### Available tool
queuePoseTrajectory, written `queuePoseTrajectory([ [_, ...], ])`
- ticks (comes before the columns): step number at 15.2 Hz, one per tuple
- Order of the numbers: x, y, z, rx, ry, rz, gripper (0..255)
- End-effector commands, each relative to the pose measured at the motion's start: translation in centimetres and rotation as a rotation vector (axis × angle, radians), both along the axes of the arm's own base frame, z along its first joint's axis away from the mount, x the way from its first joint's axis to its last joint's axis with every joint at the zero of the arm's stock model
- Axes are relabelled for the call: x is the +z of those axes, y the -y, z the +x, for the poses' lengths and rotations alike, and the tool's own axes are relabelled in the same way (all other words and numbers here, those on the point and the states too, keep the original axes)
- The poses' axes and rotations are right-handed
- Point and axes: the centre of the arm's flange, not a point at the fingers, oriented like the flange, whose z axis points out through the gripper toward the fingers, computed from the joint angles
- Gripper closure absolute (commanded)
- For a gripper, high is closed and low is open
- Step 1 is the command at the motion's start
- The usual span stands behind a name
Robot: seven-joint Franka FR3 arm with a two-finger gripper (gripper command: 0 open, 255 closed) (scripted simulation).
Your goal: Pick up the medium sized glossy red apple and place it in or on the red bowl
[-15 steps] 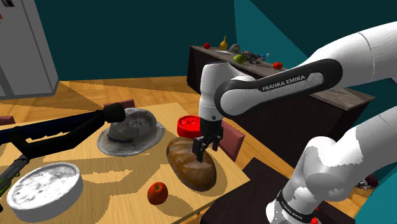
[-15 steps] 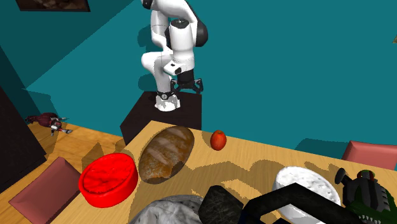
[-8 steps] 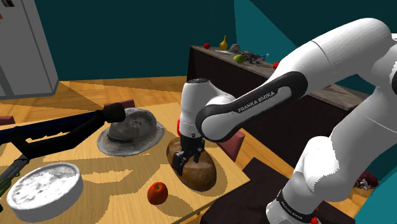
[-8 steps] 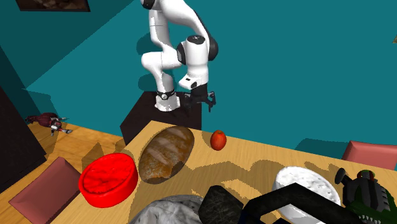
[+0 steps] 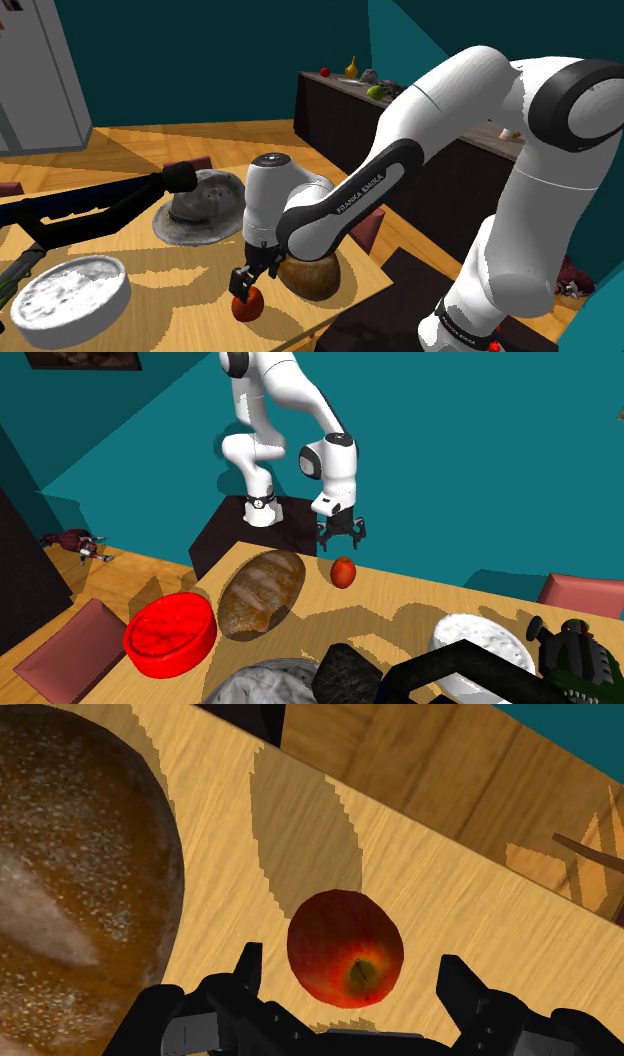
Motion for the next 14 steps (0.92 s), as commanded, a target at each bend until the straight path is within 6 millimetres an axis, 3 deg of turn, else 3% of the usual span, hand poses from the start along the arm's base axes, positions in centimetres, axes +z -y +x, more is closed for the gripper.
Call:
queuePoseTrajectory([
  [1,-1.2,-0.8,0.2,0.005,0.008,0.003,0],
  [8,-4.7,-1.0,0.2,0.005,0.008,0.003,0],
  [14,-4.7,-1.0,0.2,0.005,0.008,0.003,0],
])
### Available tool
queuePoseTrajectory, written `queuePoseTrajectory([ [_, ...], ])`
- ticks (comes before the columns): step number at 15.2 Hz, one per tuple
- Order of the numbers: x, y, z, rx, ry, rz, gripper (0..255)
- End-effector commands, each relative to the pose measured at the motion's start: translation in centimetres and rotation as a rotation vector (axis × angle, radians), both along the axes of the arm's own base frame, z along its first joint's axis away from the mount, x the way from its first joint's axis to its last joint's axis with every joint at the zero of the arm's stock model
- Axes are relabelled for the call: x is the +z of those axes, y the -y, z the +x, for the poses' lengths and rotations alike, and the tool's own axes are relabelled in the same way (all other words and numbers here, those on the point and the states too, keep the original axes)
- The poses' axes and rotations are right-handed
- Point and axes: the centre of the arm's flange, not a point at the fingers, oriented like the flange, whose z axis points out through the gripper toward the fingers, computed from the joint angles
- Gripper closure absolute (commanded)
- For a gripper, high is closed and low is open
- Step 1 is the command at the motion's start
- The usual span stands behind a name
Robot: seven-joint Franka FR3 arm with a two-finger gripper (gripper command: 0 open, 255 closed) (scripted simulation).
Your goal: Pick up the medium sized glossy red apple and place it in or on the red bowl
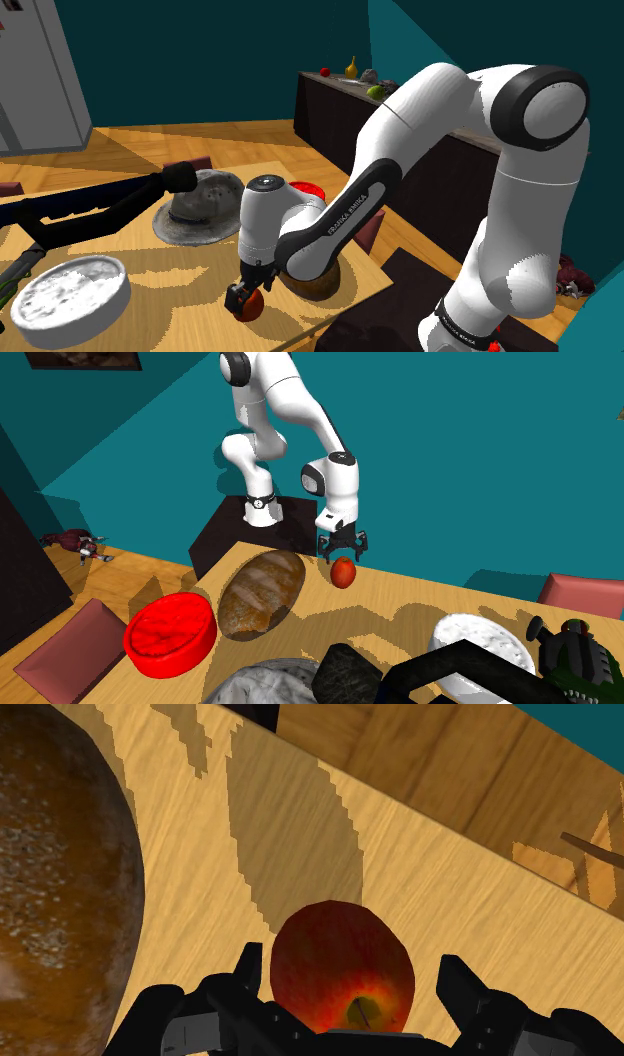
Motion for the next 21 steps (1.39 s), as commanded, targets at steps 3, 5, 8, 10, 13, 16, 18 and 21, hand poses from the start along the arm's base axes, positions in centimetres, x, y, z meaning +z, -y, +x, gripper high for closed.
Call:
queuePoseTrajectory([
  [3,0.0,0.0,0.0,0.0,0.0,0.0,255],
  [5,0.0,0.0,0.0,0.0,0.0,0.0,255],
  [8,0.0,0.0,0.0,0.0,0.0,0.0,255],
  [10,0.0,0.0,0.0,0.0,0.0,0.0,255],
  [13,1.0,0.0,0.0,0.0,0.0,0.0,255],
  [16,2.6,0.0,0.0,0.0,0.0,0.0,255],
  [18,3.7,0.0,0.0,0.0,0.0,0.0,255],
  [21,5.3,0.0,0.0,0.0,0.0,0.0,255],
])
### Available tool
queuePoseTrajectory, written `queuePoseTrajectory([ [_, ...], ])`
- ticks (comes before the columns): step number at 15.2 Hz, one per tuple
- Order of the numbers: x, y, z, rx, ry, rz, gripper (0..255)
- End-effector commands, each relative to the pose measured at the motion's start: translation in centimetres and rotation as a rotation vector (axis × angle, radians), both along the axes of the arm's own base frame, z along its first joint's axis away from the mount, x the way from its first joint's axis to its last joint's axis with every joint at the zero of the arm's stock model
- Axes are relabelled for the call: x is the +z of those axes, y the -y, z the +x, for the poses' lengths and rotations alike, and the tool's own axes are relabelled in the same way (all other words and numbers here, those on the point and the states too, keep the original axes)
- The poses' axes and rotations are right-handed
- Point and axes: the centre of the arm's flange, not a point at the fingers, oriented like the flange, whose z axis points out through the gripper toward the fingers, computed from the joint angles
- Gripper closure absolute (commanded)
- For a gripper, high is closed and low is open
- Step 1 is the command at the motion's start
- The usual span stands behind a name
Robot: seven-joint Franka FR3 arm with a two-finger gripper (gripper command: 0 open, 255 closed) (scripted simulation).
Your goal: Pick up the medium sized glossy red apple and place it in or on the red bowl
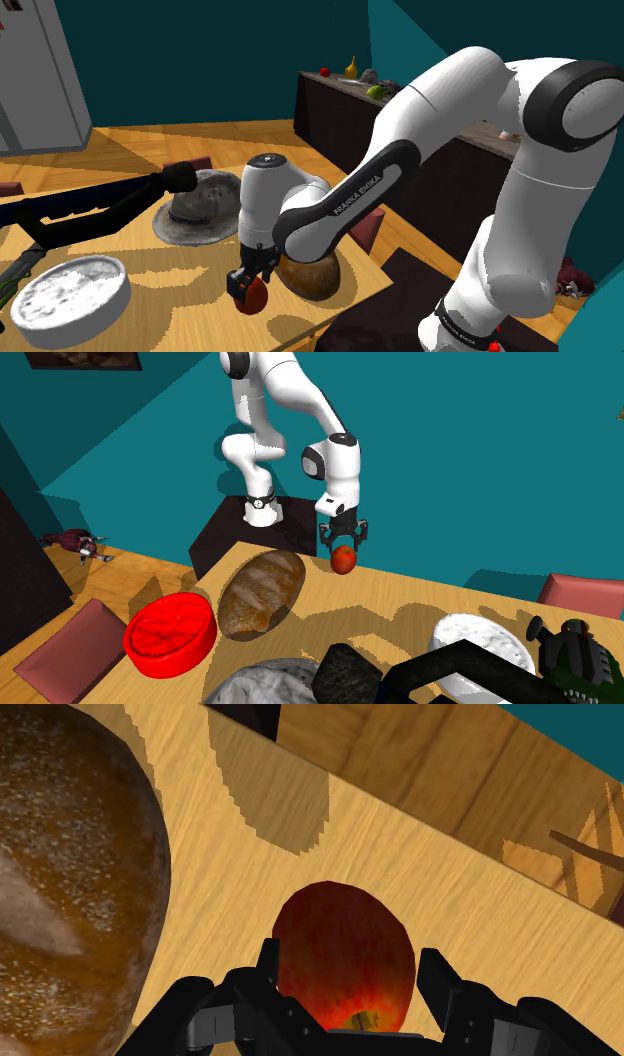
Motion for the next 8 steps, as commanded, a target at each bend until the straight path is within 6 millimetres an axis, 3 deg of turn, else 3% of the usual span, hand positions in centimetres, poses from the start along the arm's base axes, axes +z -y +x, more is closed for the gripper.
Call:
queuePoseTrajectory([
  [1,1.1,-0.1,-0.1,0.0,-0.001,0.0,255],
  [8,4.8,-0.1,-0.1,0.0,-0.001,0.0,255],
])
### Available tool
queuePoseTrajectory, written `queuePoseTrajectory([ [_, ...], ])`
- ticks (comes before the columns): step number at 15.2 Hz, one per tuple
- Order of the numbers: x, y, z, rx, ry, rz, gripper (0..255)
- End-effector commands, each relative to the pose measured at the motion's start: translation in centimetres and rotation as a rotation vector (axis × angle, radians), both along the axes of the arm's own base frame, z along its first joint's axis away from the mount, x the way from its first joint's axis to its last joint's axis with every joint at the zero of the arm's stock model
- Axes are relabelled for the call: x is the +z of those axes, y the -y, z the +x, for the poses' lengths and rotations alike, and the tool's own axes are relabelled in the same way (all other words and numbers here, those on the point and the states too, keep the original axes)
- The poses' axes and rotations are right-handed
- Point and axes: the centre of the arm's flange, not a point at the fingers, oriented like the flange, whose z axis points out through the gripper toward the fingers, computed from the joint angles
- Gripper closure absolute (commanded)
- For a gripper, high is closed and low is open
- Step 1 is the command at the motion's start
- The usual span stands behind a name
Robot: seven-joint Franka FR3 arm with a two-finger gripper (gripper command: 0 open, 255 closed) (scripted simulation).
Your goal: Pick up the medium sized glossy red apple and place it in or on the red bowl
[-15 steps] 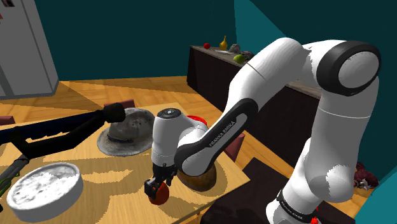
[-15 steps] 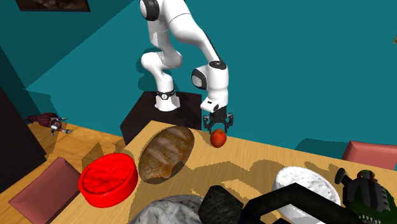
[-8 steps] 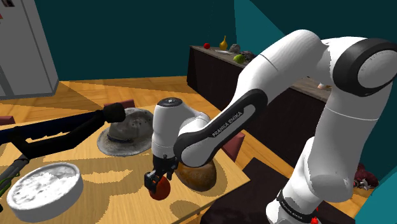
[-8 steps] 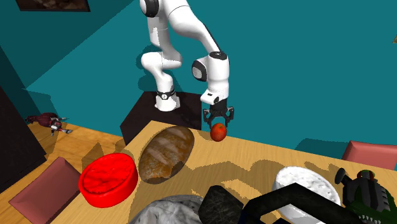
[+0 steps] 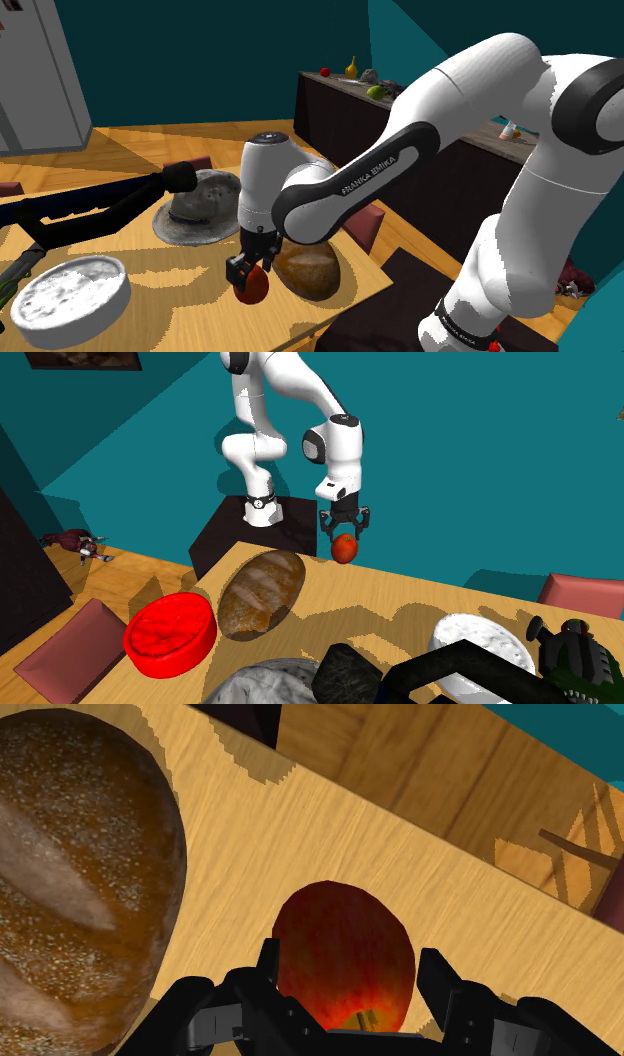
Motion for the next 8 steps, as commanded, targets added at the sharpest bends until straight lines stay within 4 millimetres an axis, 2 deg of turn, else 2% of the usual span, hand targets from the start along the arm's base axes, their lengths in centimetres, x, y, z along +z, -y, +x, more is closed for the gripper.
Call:
queuePoseTrajectory([
  [1,1.0,0.0,0.0,0.0,0.0,0.0,255],
  [8,4.7,0.0,0.0,0.0,0.0,0.0,255],
])
